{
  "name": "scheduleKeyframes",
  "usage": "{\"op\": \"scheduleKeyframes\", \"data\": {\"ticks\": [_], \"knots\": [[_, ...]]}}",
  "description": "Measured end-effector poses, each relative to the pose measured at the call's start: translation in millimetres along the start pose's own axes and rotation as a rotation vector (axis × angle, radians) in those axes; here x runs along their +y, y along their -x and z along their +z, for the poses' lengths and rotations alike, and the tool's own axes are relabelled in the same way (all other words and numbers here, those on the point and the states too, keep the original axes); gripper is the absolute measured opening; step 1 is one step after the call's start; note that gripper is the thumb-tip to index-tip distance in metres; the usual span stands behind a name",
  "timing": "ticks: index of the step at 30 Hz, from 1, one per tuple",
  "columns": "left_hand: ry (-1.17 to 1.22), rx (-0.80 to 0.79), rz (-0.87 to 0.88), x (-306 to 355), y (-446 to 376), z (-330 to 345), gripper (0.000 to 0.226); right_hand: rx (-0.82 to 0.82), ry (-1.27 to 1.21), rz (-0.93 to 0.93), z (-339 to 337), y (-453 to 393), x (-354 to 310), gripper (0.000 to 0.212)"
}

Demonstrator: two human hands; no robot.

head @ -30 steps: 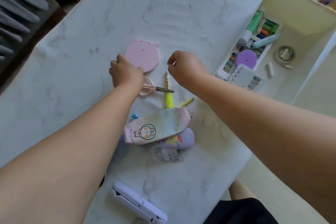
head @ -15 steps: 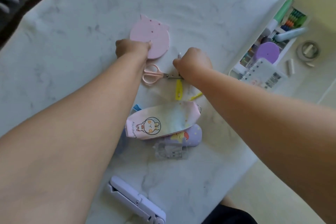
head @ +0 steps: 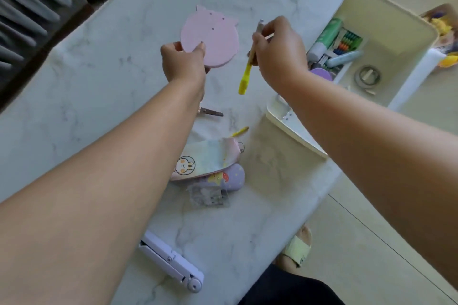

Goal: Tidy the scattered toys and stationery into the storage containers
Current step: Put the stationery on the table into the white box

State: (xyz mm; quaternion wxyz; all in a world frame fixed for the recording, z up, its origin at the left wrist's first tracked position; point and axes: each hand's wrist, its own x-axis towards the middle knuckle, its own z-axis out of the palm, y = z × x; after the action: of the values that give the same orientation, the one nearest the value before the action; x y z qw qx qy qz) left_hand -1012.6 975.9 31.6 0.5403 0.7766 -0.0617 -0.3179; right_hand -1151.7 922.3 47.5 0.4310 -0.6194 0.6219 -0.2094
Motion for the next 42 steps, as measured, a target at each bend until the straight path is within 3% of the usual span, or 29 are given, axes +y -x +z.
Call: {"op": "scheduleKeyframes", "data": {"ticks": [8,12,15,20,28,33,37,42], "knots": [[-0.144,-0.257,0.016,2.4,106.3,63.1,0.028,0.200,0.056,0.207,-136.8,0.7,67.2,0.012],[-0.418,-0.429,0.061,-30.1,137.9,83.5,0.026,0.136,0.121,0.322,-161.9,10.9,102.8,0.022],[-0.728,-0.389,0.202,-44.1,145.7,79.7,0.031,0.059,0.219,0.333,-161.6,22.7,107.0,0.038],[-0.779,-0.304,0.305,-41.8,130.8,42.4,0.034,-0.004,0.280,0.213,-137.1,35.3,95.4,0.044],[-0.887,-0.161,0.160,-56.6,64.8,-48.0,0.033,-0.130,0.245,-0.010,-55.7,59.0,50.4,0.035],[-1.037,-0.225,0.240,-69.1,27.8,-80.7,0.041,-0.293,0.310,-0.133,1.2,74.3,35.5,0.037],[-1.146,-0.348,0.422,-76.0,7.3,-78.8,0.051,-0.421,0.548,-0.164,34.3,75.2,51.8,0.046],[-1.259,-0.386,0.506,-94.5,-16.5,-68.0,0.032,-0.425,0.717,-0.173,59.4,85.4,77.0,0.039]]}}
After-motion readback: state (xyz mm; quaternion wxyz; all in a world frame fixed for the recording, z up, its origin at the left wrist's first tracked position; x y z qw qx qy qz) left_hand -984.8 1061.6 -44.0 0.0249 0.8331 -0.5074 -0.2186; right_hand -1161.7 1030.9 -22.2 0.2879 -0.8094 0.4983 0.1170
